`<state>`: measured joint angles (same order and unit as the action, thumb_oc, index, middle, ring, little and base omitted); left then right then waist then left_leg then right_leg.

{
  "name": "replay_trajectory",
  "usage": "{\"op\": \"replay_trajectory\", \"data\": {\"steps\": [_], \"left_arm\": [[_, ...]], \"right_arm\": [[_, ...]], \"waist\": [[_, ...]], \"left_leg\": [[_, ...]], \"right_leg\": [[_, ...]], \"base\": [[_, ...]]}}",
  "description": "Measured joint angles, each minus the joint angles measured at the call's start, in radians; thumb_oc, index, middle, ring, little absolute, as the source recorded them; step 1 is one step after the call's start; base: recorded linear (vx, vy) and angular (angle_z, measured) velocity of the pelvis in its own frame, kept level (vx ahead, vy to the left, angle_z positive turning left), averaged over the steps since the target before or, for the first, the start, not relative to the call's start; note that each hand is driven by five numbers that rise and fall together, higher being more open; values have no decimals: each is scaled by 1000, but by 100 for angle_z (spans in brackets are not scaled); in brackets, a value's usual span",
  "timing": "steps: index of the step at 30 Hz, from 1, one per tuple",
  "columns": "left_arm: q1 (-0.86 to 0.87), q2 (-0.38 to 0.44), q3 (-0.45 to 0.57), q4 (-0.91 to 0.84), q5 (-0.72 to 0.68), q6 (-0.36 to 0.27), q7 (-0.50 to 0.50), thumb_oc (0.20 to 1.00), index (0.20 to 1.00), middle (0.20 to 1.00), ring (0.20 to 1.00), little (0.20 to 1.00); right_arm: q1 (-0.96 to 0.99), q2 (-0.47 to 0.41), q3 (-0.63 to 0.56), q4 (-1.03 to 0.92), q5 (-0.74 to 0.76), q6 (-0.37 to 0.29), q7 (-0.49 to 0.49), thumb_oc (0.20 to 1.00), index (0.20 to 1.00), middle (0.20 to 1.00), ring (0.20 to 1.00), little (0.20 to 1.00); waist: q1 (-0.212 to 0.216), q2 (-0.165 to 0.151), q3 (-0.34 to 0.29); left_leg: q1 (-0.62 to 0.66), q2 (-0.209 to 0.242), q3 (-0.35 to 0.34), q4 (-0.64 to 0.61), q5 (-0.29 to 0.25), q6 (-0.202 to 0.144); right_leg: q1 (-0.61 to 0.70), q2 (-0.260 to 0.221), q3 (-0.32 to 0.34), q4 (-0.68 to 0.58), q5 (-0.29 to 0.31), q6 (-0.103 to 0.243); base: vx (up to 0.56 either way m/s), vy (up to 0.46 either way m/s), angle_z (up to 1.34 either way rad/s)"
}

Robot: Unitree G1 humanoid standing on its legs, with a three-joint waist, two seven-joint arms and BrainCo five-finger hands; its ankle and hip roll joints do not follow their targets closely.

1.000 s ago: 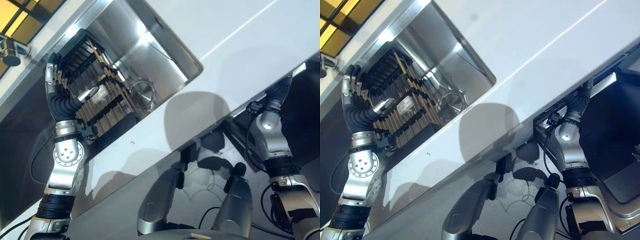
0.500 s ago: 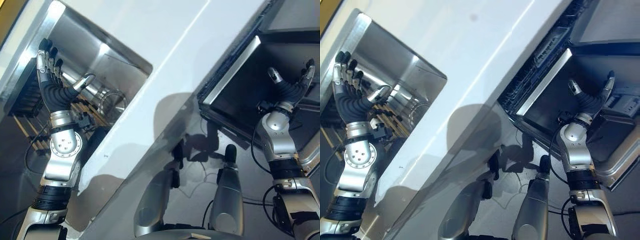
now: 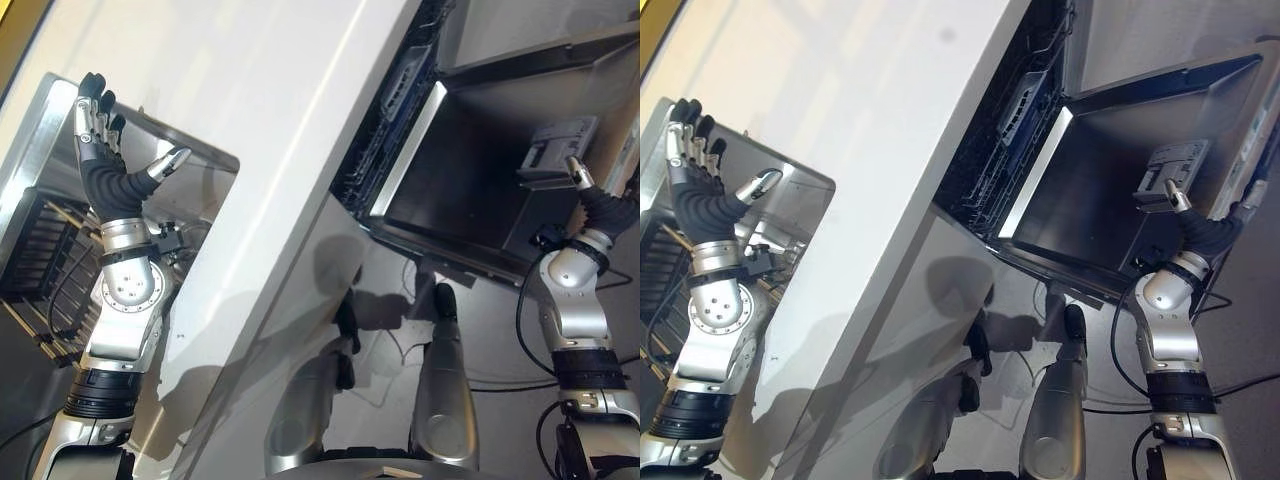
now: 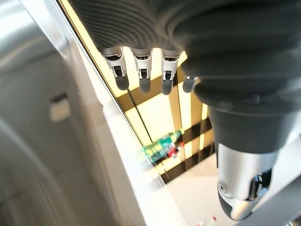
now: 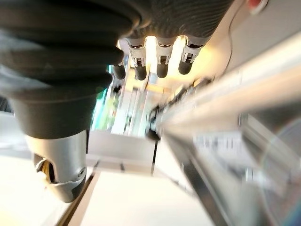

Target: Pick up plates and place into dishwasher.

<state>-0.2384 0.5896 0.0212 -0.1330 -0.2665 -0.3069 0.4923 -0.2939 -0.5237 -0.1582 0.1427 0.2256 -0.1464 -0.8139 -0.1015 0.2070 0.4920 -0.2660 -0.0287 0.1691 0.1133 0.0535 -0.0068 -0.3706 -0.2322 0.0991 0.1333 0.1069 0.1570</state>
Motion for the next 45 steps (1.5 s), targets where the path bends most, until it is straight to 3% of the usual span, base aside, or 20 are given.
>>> {"op": "replay_trajectory", "data": {"steps": [12, 19, 22, 27, 30, 38, 42, 45], "left_arm": [[1, -26, -37, 6, 17, -11, -7, 1000, 1000, 1000, 1000, 1000], [-45, -23, -50, 24, 23, -28, 18, 1000, 1000, 1000, 1000, 1000], [-64, -17, -57, 29, 31, -32, 30, 1000, 1000, 1000, 1000, 1000], [-121, 9, -81, 43, 57, -34, 29, 1000, 1000, 1000, 1000, 1000], [-163, 30, -90, 45, 64, -32, 17, 1000, 1000, 1000, 1000, 1000], [-236, 68, -136, 32, 100, -28, -24, 1000, 1000, 1000, 1000, 1000], [-241, 67, -150, 31, 100, -27, -43, 1000, 1000, 1000, 1000, 1000], [-245, 11, -209, 38, 87, -27, -60, 1000, 1000, 1000, 1000, 1000]], "right_arm": [[136, 21, -70, 60, 44, -47, -23, 1000, 1000, 1000, 1000, 1000], [182, 87, -53, 225, 156, -119, 0, 1000, 1000, 1000, 1000, 1000], [171, 92, -17, 268, 234, -189, 61, 1000, 1000, 1000, 1000, 1000], [115, 130, 12, 342, 472, -302, 270, 1000, 1000, 1000, 1000, 1000], [55, 146, 27, 400, 614, -314, 433, 1000, 1000, 1000, 1000, 1000], [-27, 83, 52, 463, 668, -272, 649, 1000, 1000, 1000, 1000, 1000], [-68, 41, 77, 443, 668, -245, 734, 1000, 1000, 1000, 1000, 1000], [-124, 28, 91, 385, 684, -202, 755, 1000, 1000, 1000, 1000, 1000]], "waist": [[-130, 3, -2], [-163, 19, -13], [-177, 48, -33], [-164, 78, -55], [-152, 91, -65], [-101, 122, -88], [-86, 132, -96], [-67, 132, -96]], "left_leg": [[95, -32, 102, 1, -59, 17], [91, -54, 155, 6, -87, 24], [28, -55, 161, 46, -101, 22], [-84, -53, 158, 149, -135, 33], [-158, -52, 151, 214, -149, 36], [-308, -67, 90, 337, -155, 40], [-341, -67, 62, 329, -156, 40], [-352, -65, 35, 293, -155, 39]], "right_leg": [[15, -10, 136, -14, 7, 25], [-39, -19, 195, -19, 28, 43], [-108, -19, 210, 16, 27, 46], [-211, -22, 224, 92, 18, 57], [-280, -30, 221, 152, 16, 58], [-426, -36, 219, 304, -18, 54], [-442, -34, 198, 281, -18, 54], [-440, -35, 164, 242, -18, 55]], "base": [[1, 167, -35], [-18, 120, -34], [-48, 23, -13], [-54, -47, 2], [-73, -89, 9], [-45, -80, 19], [-16, -31, 6], [5, -4, 16]]}}
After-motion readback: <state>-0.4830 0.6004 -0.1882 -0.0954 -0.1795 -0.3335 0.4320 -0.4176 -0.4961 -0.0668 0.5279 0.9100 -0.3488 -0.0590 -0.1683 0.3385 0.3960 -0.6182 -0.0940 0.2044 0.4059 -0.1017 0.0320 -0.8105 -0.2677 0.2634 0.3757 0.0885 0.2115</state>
